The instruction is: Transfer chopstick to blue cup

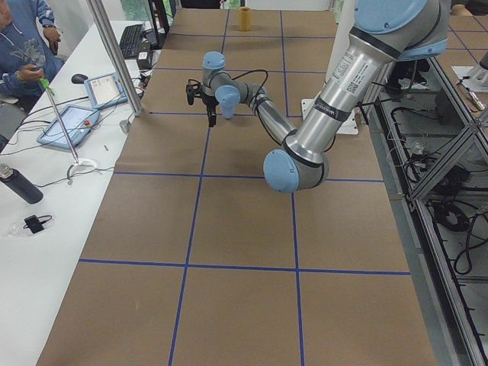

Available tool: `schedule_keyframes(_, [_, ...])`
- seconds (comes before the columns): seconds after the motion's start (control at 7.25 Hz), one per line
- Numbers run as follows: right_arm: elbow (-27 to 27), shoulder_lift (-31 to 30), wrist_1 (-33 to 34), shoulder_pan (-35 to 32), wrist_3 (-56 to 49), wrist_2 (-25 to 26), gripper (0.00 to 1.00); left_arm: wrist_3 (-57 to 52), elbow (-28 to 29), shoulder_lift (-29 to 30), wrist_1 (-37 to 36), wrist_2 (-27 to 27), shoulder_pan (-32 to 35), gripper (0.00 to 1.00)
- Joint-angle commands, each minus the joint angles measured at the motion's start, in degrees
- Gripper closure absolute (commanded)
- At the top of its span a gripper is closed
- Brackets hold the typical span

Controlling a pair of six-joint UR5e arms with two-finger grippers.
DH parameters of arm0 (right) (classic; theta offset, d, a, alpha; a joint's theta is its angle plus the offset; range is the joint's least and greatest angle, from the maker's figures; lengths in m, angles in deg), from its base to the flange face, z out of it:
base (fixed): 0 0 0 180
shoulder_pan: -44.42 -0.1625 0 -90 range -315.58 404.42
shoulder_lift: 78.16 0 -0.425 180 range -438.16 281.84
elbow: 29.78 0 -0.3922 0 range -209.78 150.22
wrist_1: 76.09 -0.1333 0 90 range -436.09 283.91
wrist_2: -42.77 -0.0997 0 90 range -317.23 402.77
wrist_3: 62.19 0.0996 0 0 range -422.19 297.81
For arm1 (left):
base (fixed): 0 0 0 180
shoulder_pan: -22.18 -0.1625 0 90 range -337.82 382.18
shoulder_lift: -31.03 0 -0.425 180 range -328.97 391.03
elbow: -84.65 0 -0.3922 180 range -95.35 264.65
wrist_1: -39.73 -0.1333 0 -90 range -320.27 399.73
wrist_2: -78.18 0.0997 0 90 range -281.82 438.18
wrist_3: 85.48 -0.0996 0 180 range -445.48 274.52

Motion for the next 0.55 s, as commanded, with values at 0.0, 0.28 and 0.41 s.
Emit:
schedule_keyframes(0.0, [0.6,12.4,1.2,11.1,18.1,-1.1,1.00,-0.3,-0.3,-0.1,0.7,-0.1,0.5,0.02])
schedule_keyframes(0.28, [3.3,20.3,-1.1,20.2,29.7,-1.8,1.00,-1.3,-1.0,-1.7,0.8,-0.1,1.1,0.02])
schedule_keyframes(0.41, [3.5,21.2,-6.0,22.9,37.9,-4.8,1.00,-1.4,-1.5,-2.9,1.6,-0.2,1.2,0.02])
